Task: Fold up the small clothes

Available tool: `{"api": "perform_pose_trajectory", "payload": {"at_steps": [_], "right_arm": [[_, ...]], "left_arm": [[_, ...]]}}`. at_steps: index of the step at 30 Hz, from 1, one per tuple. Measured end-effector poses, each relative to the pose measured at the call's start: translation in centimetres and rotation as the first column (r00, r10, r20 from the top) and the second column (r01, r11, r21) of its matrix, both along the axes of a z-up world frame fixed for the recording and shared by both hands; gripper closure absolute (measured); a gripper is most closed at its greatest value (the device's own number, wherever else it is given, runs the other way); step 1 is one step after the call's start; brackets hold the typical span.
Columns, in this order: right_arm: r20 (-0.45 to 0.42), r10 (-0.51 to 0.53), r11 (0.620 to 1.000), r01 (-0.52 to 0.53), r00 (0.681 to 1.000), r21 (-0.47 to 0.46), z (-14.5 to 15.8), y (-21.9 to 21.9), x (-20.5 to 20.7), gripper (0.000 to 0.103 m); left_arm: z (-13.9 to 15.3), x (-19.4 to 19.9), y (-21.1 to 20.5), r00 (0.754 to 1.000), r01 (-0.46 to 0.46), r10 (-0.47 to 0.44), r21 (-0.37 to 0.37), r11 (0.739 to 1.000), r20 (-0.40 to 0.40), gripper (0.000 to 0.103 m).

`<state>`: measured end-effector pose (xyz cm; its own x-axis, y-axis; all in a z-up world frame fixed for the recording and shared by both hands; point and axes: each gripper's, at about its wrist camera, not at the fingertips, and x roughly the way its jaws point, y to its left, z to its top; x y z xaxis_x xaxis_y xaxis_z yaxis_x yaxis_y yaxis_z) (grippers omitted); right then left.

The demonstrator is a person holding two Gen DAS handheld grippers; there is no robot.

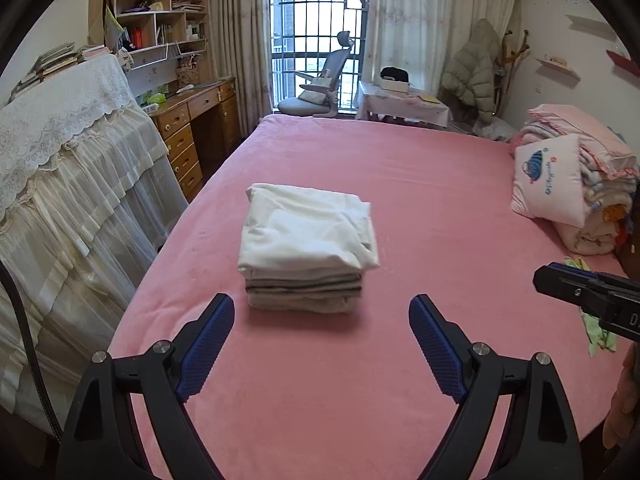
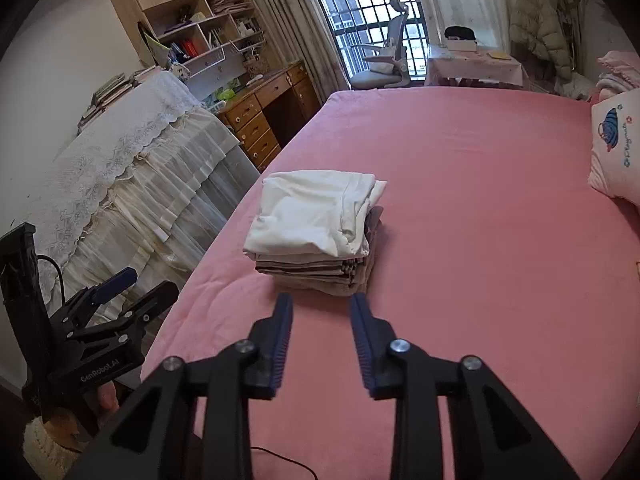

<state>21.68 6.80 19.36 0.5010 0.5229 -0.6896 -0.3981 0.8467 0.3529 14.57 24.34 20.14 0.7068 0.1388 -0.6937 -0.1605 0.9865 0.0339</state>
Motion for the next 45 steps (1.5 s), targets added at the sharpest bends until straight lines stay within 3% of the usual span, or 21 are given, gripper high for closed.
{"api": "perform_pose_trajectory", "payload": {"at_steps": [5,10,15,22,25,28,35,45], "right_arm": [[0.033,0.000,1.000,0.000,0.999,0.022,1.7,-4.4,-6.2,0.056],[0.057,-0.006,1.000,0.007,0.998,-0.017,0.5,-7.5,-11.2,0.056],[0.064,-0.058,0.996,0.062,0.996,-0.062,-3.4,-10.8,-15.7,0.055],[0.136,-0.164,0.969,0.186,0.977,-0.164,-9.2,-14.3,-21.6,0.055],[0.165,-0.207,0.956,0.236,0.964,-0.176,-10.8,-15.3,-23.4,0.049],[0.179,-0.232,0.944,0.265,0.956,-0.194,-11.8,-16.1,-24.0,0.041],[0.172,-0.287,0.935,0.315,0.942,-0.164,-12.4,-18.0,-23.2,0.041],[0.163,-0.266,0.943,0.292,0.950,-0.161,-13.0,-17.5,-22.2,0.041]], "left_arm": [[1.8,-6.3,-4.1,0.999,0.054,-0.054,-0.003,0.999,0.005,0.010],[1.1,-11.1,-8.2,0.991,0.135,-0.134,-0.052,0.989,0.031,0.008],[-2.3,-14.8,-11.6,0.990,0.130,-0.125,-0.082,0.988,0.069,0.001],[-8.2,-18.3,-18.0,0.992,0.097,-0.098,0.020,0.995,0.077,0.001],[-9.8,-18.8,-19.9,0.993,0.089,-0.092,0.044,0.995,0.076,0.001],[-10.8,-19.1,-21.7,0.993,0.071,-0.075,0.047,0.996,0.086,0.001],[-12.5,-18.1,-23.0,0.998,0.050,-0.050,0.006,0.999,0.043,0.001],[-13.9,-16.9,-22.7,0.999,0.037,-0.037,-0.015,0.999,-0.012,0.001]]}}
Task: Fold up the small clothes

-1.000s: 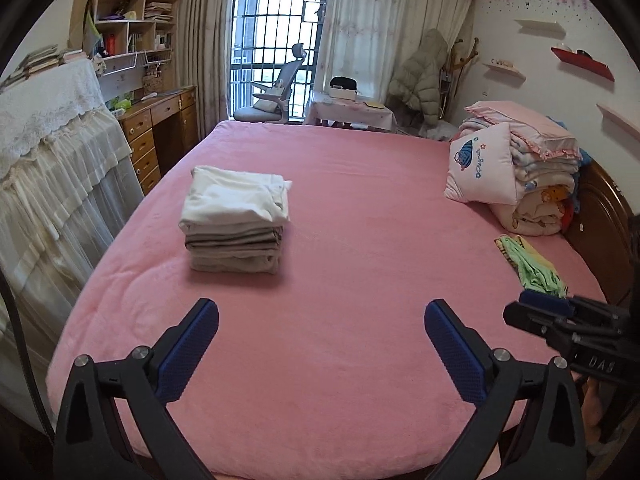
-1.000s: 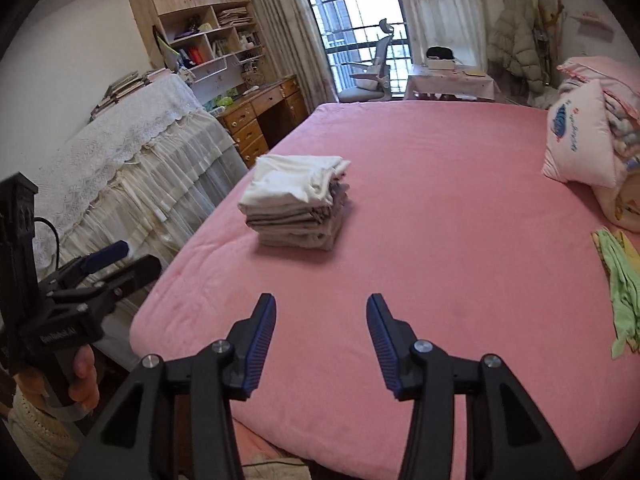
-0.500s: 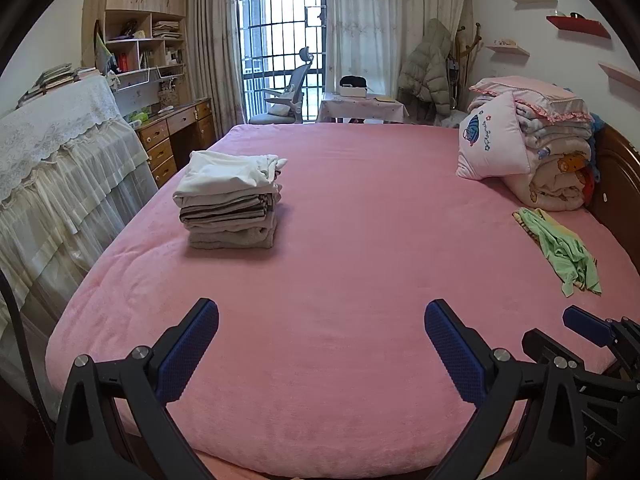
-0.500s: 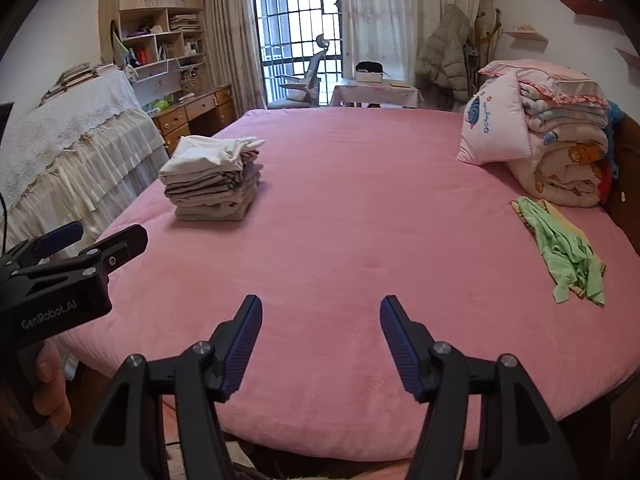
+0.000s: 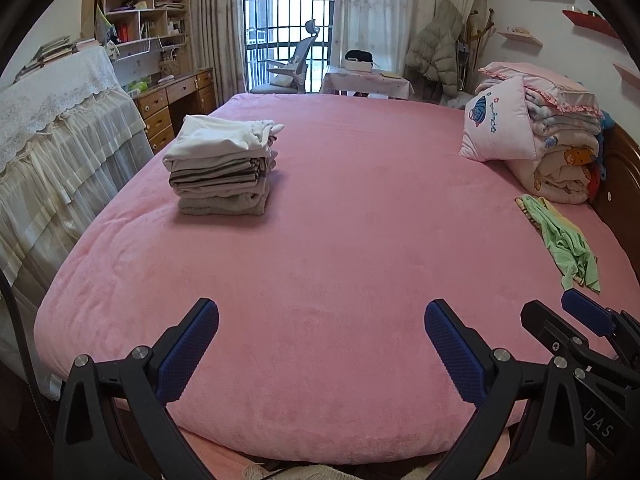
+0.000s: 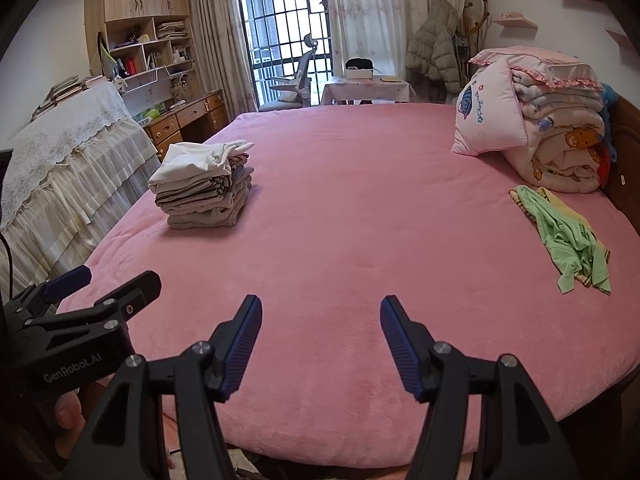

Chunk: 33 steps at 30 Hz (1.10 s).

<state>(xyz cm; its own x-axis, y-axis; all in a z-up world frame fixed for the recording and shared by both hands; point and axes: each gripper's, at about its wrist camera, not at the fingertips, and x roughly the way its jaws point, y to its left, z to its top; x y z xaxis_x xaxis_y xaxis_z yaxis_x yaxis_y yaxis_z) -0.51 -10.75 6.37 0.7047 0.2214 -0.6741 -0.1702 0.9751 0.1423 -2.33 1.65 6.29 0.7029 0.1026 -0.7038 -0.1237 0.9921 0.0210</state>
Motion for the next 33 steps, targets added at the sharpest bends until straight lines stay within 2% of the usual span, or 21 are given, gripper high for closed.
{"api": "perform_pose_trajectory", "payload": {"at_steps": [8,33], "right_arm": [[-0.020,0.006,1.000,-0.006,1.000,0.003,-0.6,0.0,0.4,0.041],[-0.051,0.027,1.000,-0.027,0.998,0.000,-1.5,1.1,1.2,0.041]], "left_arm": [[-1.0,0.8,-0.1,0.999,0.007,-0.008,-0.018,1.000,-0.040,0.001],[-1.6,1.2,0.4,0.998,0.003,-0.005,-0.028,1.000,-0.063,0.001]]}}
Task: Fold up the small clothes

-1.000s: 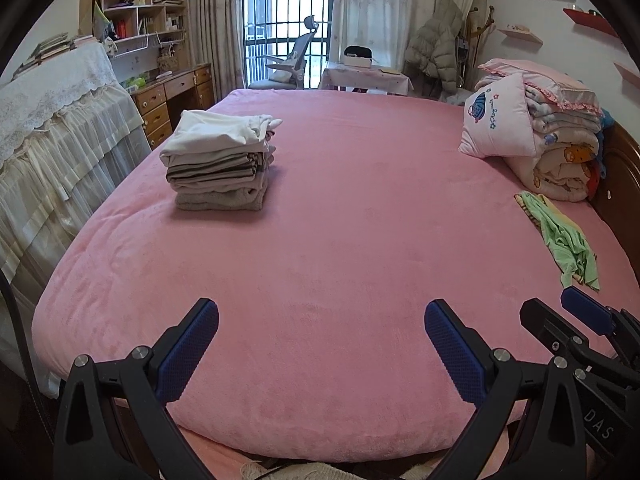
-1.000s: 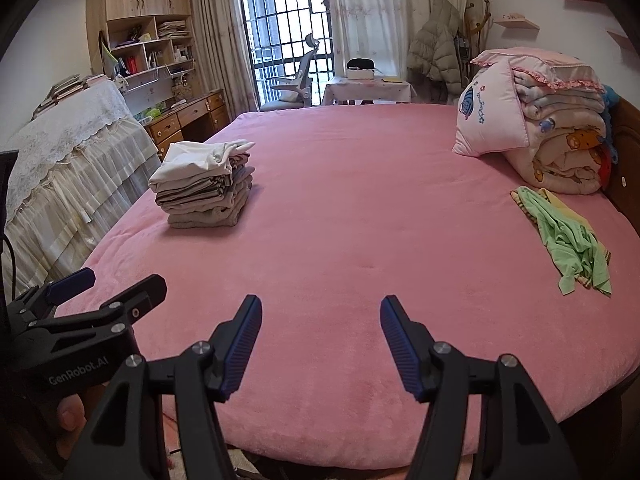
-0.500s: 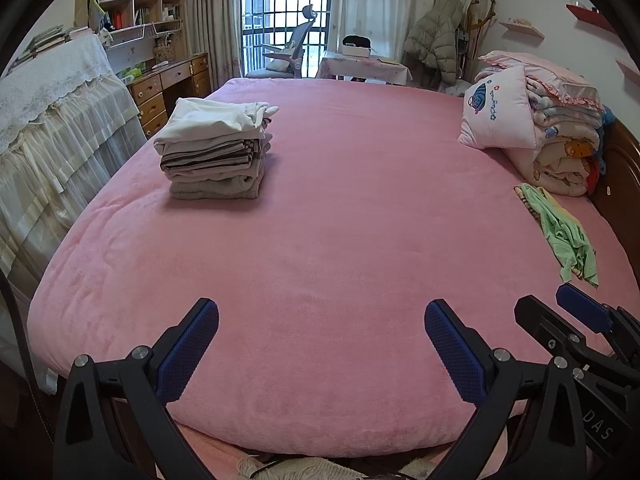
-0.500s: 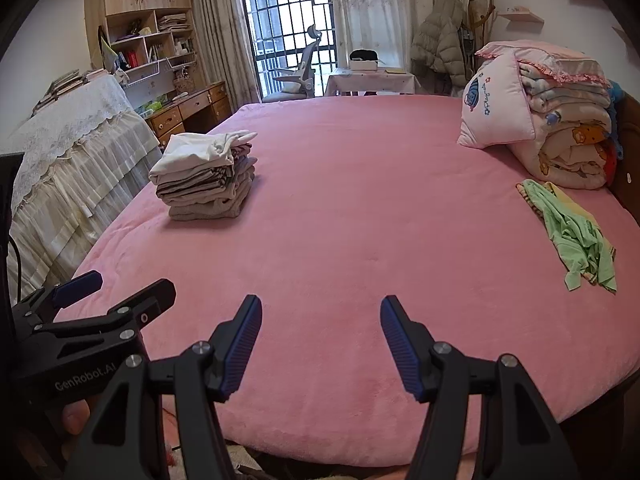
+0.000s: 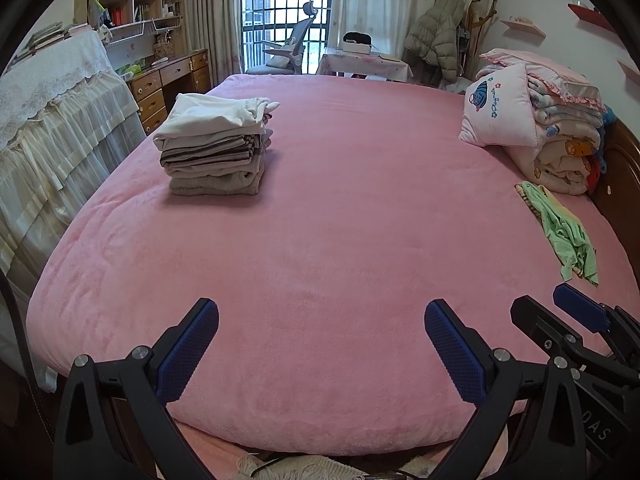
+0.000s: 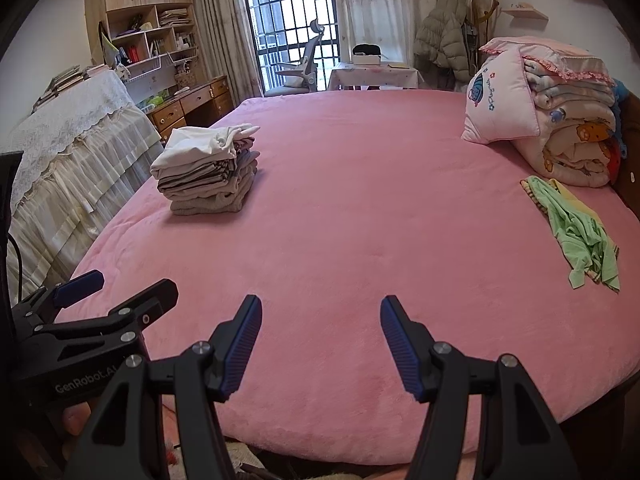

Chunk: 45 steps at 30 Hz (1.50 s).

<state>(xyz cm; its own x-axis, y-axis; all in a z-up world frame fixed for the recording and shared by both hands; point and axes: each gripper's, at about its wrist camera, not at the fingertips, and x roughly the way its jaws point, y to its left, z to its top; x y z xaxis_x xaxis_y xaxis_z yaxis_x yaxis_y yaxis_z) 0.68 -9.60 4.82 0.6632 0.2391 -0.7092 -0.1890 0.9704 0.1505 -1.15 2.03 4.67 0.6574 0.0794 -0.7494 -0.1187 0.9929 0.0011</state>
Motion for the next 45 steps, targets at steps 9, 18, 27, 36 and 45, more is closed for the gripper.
{"api": "perform_pose_trajectory", "payload": {"at_steps": [9,18,27,36,45], "right_arm": [[0.002,0.000,1.000,0.000,1.000,0.003,0.00,0.06,-0.05,0.041],[0.002,0.002,1.000,-0.002,1.000,0.002,0.01,0.10,-0.08,0.041],[0.001,0.001,1.000,-0.001,1.000,0.003,-0.01,0.09,-0.07,0.041],[0.000,0.001,1.000,-0.001,1.000,0.004,-0.04,-0.03,-0.03,0.041],[-0.005,-0.004,1.000,0.004,1.000,0.010,0.02,0.69,-0.56,0.041]], "left_arm": [[-0.04,-0.10,-0.01,1.000,0.000,0.000,0.000,1.000,-0.002,0.001],[-0.06,-0.16,0.07,1.000,0.000,0.000,0.001,1.000,-0.003,0.001],[-0.03,-0.14,0.05,1.000,0.001,-0.001,0.001,1.000,-0.004,0.001],[-0.40,-0.62,0.32,1.000,0.005,-0.005,0.001,1.000,-0.007,0.001],[-0.58,-0.65,0.46,1.000,0.009,-0.009,0.003,1.000,-0.009,0.001]]}}
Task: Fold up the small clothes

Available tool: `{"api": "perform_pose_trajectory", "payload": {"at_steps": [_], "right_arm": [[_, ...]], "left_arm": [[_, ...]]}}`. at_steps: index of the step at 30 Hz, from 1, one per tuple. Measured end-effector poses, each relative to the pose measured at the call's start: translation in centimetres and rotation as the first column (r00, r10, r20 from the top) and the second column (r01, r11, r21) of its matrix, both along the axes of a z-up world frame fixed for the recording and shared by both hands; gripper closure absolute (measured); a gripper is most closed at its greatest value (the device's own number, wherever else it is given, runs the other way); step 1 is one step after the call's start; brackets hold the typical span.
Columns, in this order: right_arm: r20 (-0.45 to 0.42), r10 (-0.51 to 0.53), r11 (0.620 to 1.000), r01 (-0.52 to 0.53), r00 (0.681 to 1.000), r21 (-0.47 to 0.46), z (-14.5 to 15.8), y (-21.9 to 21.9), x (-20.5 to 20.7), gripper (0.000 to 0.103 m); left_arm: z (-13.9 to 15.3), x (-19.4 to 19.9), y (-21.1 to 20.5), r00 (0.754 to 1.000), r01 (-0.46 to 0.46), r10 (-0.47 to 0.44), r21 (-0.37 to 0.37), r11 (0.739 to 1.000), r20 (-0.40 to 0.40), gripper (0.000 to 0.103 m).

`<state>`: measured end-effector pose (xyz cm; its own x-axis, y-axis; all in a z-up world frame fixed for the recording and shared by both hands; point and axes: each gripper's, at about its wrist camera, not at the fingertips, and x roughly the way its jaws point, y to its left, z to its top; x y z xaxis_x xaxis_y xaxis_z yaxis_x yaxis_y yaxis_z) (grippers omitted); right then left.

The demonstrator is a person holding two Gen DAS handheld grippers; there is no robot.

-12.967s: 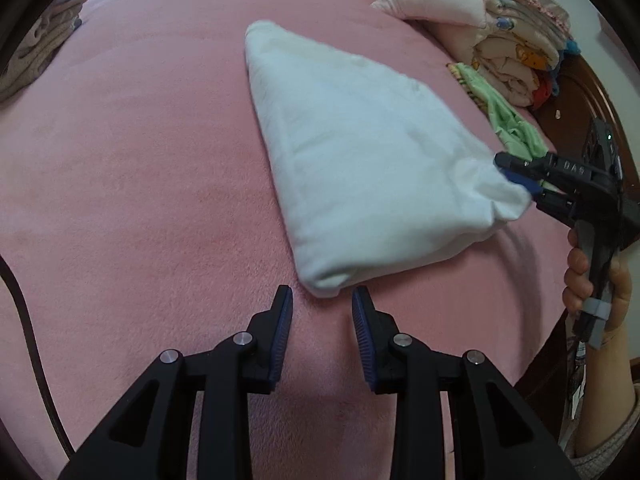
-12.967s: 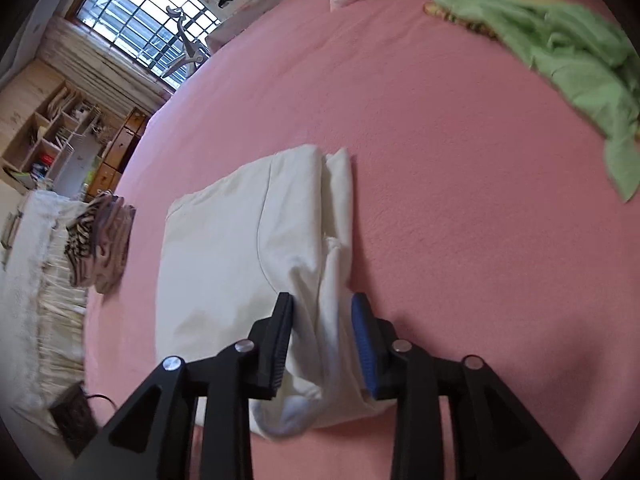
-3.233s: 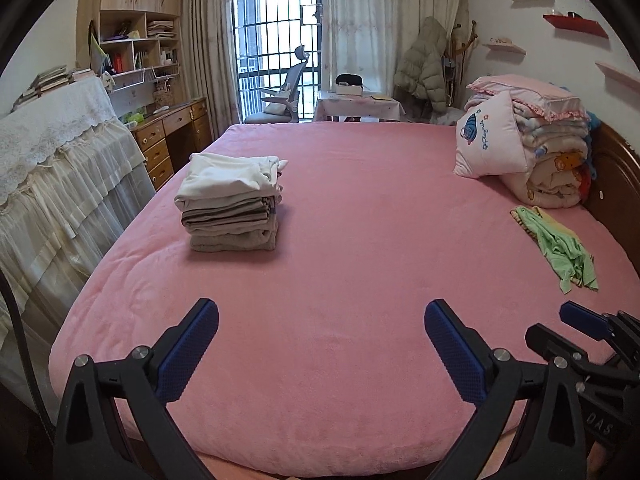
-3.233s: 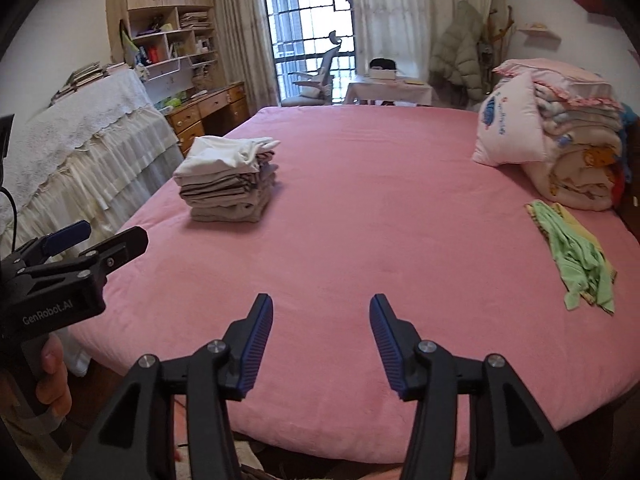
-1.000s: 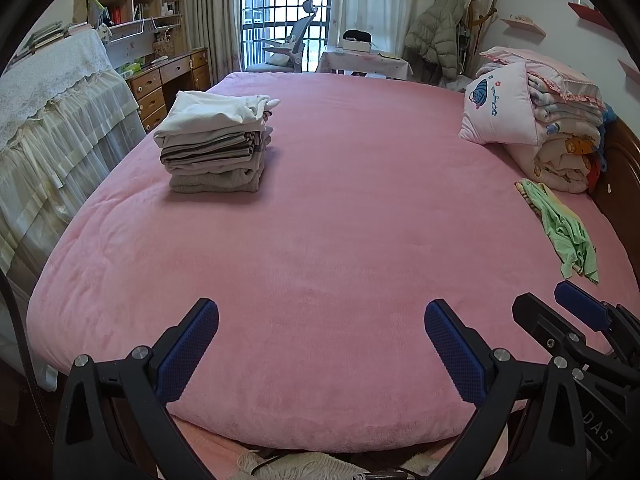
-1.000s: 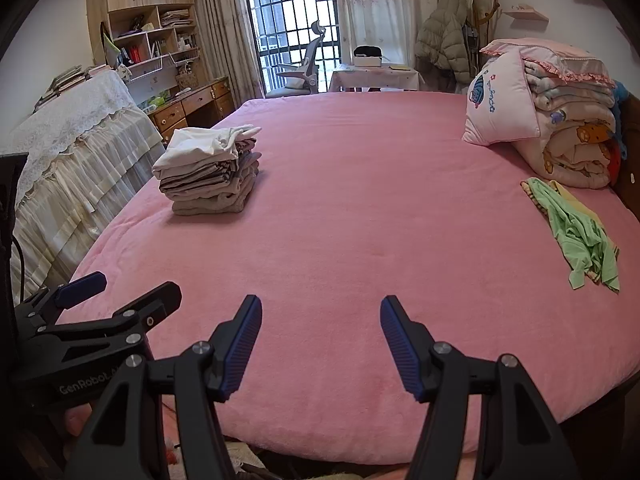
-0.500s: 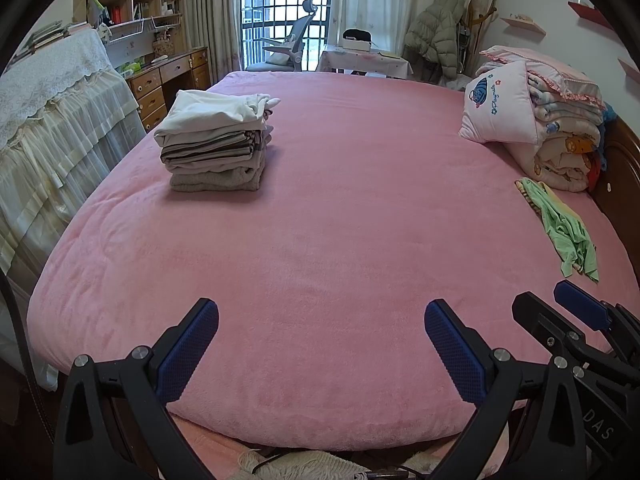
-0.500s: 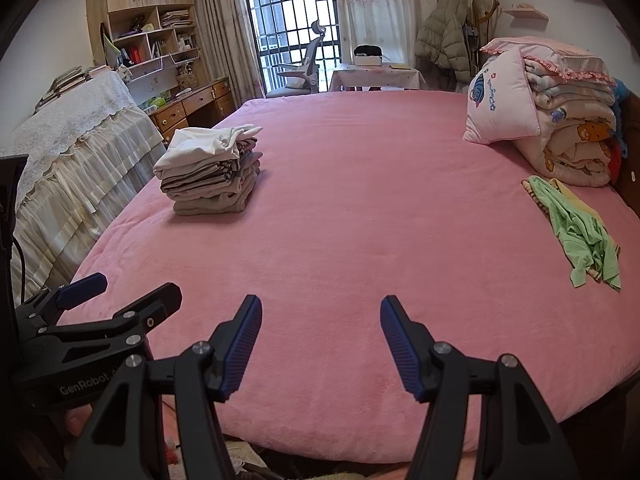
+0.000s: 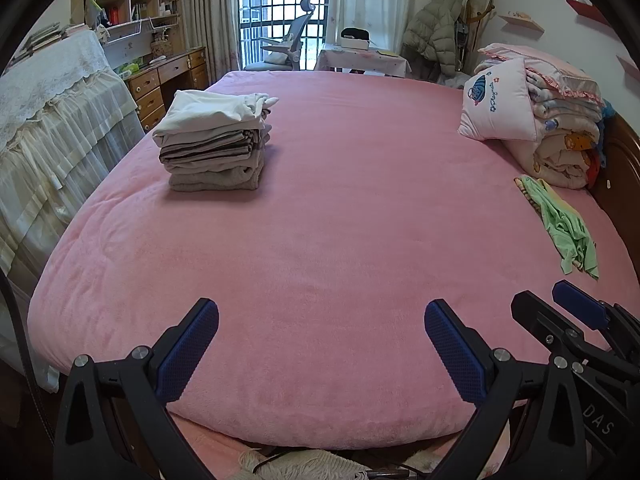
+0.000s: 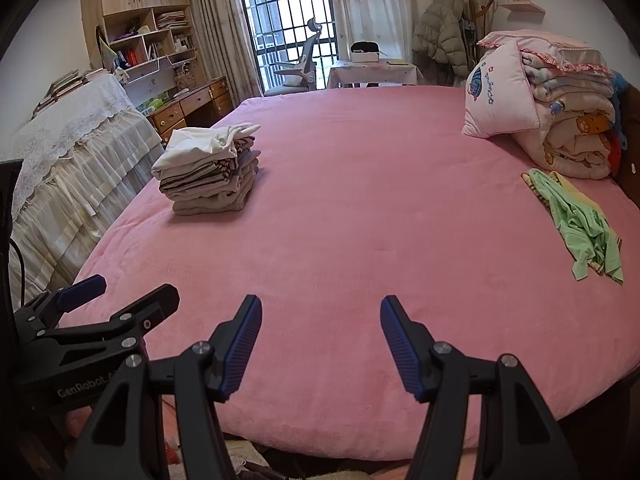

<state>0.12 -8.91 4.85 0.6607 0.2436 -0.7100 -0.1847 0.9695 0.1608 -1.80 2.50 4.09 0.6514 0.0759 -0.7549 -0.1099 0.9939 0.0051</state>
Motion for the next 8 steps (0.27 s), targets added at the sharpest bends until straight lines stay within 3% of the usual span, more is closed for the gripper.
{"api": "perform_pose_trajectory", "payload": {"at_steps": [8], "right_arm": [[-0.003,0.000,1.000,0.000,1.000,0.002,0.04,0.00,-0.02,0.041]], "left_arm": [[-0.14,0.13,0.33,1.000,0.006,-0.006,0.001,1.000,-0.009,0.001]]}}
